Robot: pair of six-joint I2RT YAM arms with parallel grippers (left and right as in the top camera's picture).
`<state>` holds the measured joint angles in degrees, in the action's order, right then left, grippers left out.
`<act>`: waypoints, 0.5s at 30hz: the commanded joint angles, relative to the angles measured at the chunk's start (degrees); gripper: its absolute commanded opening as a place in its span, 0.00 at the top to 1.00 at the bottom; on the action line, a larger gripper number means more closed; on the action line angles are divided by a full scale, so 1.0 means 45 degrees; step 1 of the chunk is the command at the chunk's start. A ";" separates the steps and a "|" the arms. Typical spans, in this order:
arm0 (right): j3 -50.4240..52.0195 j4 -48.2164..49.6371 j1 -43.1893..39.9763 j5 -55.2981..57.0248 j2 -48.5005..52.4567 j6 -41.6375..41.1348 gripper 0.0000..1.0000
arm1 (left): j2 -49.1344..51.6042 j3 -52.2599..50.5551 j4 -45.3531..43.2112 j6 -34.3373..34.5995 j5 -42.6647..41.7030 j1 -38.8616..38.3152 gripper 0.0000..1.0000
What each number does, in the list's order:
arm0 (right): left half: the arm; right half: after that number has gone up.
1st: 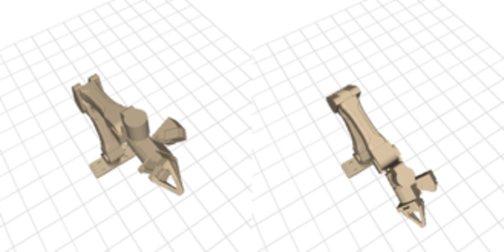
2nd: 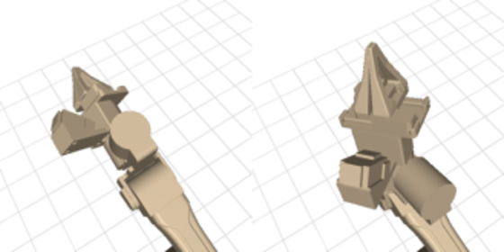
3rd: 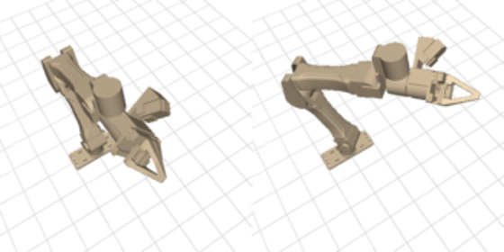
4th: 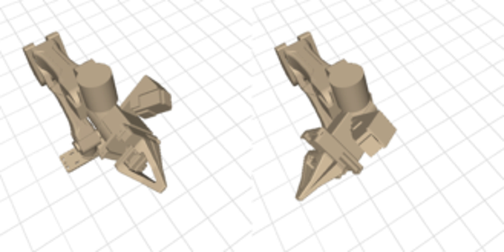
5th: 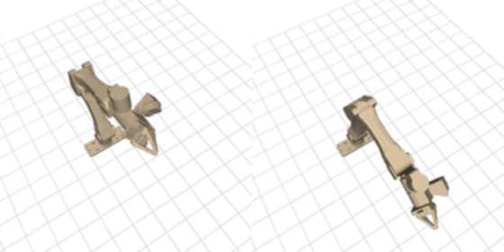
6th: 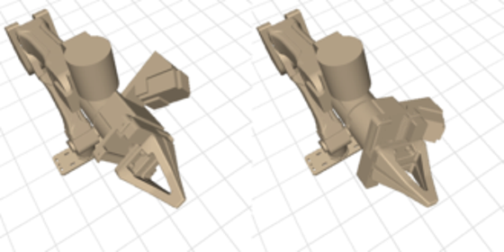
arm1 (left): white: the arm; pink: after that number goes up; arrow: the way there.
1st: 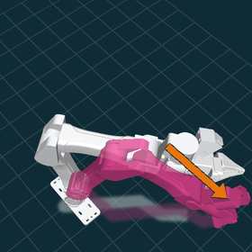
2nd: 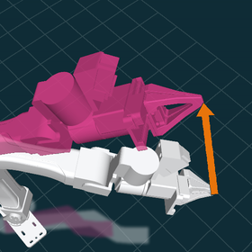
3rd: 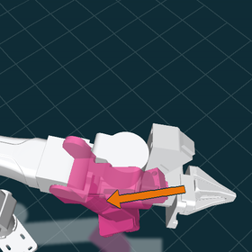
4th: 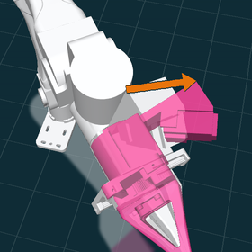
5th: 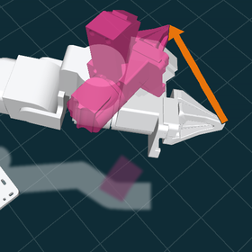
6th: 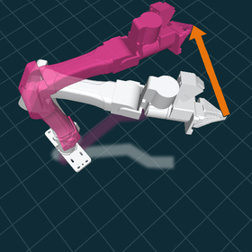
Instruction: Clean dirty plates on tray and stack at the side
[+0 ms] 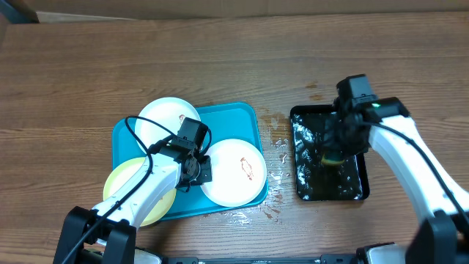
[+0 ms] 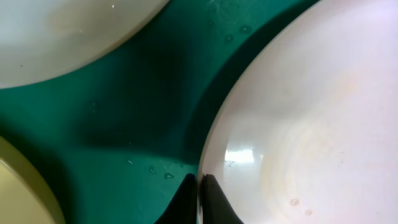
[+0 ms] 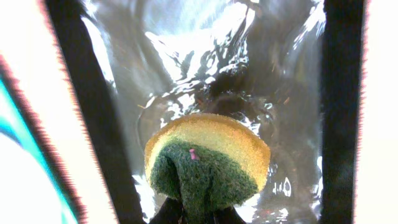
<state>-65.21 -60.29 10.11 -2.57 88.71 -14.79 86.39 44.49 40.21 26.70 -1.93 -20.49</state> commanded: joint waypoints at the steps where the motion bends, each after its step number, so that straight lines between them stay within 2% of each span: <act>1: 0.0087 0.0151 -0.0049 0.0369 -0.0398 -0.0053 0.96 | 0.0112 -0.0117 0.0015 0.0272 0.0136 0.0053 0.96; 6: 0.0233 -0.0967 0.0087 -0.0340 -0.0369 -0.0058 0.96 | 0.0112 -0.0117 0.0112 0.0340 0.0583 0.0049 0.96; 8: 0.0267 -0.0447 0.0209 0.0330 -0.0364 -0.0068 0.96 | 0.0112 -0.0117 0.0155 0.0602 0.0612 0.0049 0.96; 12: 0.0223 -0.0563 0.0233 -0.0763 -0.0374 -0.0107 0.96 | 0.0112 -0.0117 0.0151 0.0840 0.0559 0.0049 0.96; 15: 0.0233 -0.0233 0.0238 -0.0364 -0.0301 -0.0102 0.96 | 0.0112 -0.0117 0.0117 0.0845 0.0568 0.0049 0.96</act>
<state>-63.88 -62.33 10.83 -4.16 87.18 -14.96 86.39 44.49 40.66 28.99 -0.80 -20.49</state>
